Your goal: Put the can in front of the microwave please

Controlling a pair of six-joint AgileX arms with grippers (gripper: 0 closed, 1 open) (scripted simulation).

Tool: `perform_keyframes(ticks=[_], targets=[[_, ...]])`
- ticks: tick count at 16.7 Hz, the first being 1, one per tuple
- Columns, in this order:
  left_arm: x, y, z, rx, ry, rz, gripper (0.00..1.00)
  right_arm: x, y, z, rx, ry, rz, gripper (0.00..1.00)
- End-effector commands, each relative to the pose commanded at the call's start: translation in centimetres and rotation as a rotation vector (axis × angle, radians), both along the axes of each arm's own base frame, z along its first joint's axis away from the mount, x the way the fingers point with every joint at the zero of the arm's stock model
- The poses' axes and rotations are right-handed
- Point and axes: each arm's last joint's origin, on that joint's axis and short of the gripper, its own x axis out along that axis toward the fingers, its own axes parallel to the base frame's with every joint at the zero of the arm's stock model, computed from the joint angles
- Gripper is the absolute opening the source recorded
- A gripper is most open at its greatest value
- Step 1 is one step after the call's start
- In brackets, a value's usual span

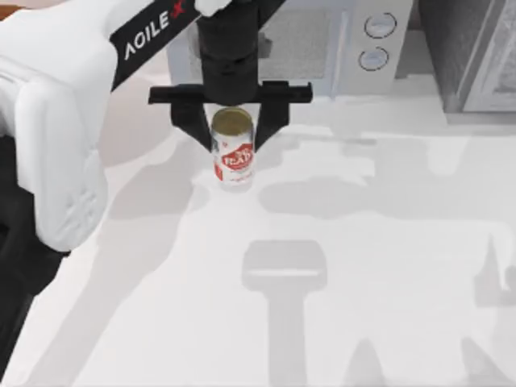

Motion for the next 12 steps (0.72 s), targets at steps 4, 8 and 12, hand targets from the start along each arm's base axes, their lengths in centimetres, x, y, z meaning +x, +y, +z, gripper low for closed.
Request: perform_keyframes(ticks=[4, 8, 12], targets=[[0.09, 0.16, -0.16, -0.001, -0.002, 0.002, 0.00, 0.00, 0.00, 0.00, 0.000, 0.000, 0.000, 1.00], [0.00, 0.01, -0.80, 0.000, 0.000, 0.000, 0.00, 0.00, 0.00, 0.00, 0.000, 0.000, 0.000, 1.00], [0.00, 0.00, -0.80, 0.000, 0.000, 0.000, 0.08, 0.00, 0.00, 0.00, 0.000, 0.000, 0.000, 1.00]])
